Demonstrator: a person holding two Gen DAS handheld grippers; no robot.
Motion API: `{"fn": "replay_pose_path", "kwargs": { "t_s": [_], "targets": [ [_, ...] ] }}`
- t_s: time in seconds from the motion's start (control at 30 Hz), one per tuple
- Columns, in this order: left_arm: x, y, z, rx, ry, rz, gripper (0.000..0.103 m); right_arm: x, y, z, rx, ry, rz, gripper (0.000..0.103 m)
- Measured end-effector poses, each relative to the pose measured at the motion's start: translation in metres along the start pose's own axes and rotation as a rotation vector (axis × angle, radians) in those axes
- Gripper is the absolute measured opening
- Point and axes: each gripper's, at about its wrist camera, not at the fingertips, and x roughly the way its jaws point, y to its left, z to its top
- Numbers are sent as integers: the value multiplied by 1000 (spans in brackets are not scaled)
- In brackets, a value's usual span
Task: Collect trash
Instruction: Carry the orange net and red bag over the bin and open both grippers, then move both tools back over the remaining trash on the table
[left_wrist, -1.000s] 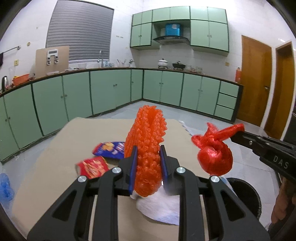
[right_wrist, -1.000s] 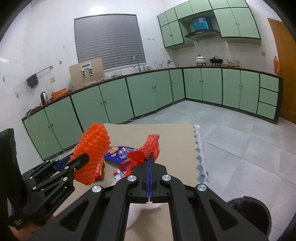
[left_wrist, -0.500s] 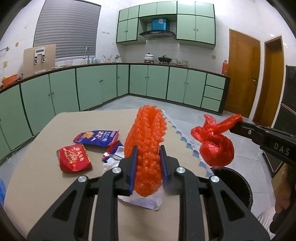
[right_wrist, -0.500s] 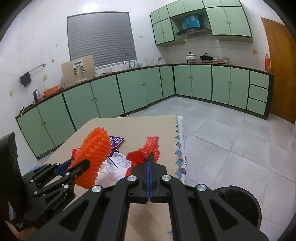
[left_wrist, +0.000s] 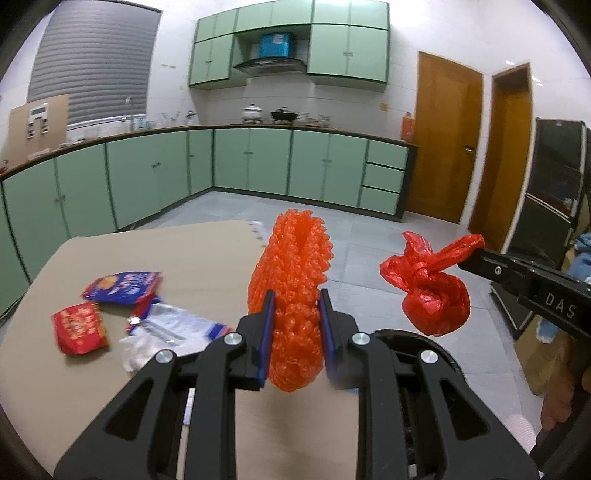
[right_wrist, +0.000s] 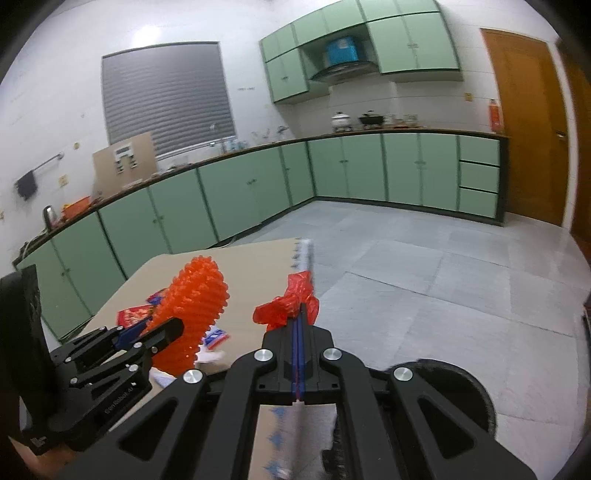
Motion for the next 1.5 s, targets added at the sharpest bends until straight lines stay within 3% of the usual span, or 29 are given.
{"fn": "replay_pose_path", "kwargs": {
  "t_s": [0.3, 0.53, 0.63, 0.7, 0.73, 0.93, 1.0, 1.23, 1.37, 1.5],
  "targets": [
    [40, -67, -1, 44, 46, -135, 21, -3, -84, -26, 99, 69, -133, 0],
    [93, -119, -10, 57, 143, -232, 22, 13, -141, -50, 183, 177, -201, 1],
    [109, -129, -17, 56, 184, -259, 27, 19, -162, -59, 231, 224, -220, 6],
    [117, -133, -20, 50, 207, -272, 40, 19, -171, -63, 240, 247, -236, 22],
    [118, -134, -22, 46, 212, -278, 43, 18, -174, -65, 239, 251, -250, 37],
    [116, -128, -22, 10, 224, -290, 54, 13, -179, -63, 272, 238, -268, 40],
    [111, -124, -16, -3, 213, -283, 59, 9, -176, -60, 281, 216, -272, 44],
    [64, -82, 3, -17, 87, -157, 77, -3, -137, -36, 219, 102, -270, 81],
    [38, -45, 7, -23, 37, -55, 83, -5, -107, -24, 189, 52, -229, 90],
    [14, -4, 6, -21, 6, 60, 84, 2, -73, -14, 148, 22, -182, 91]
  ]
}}
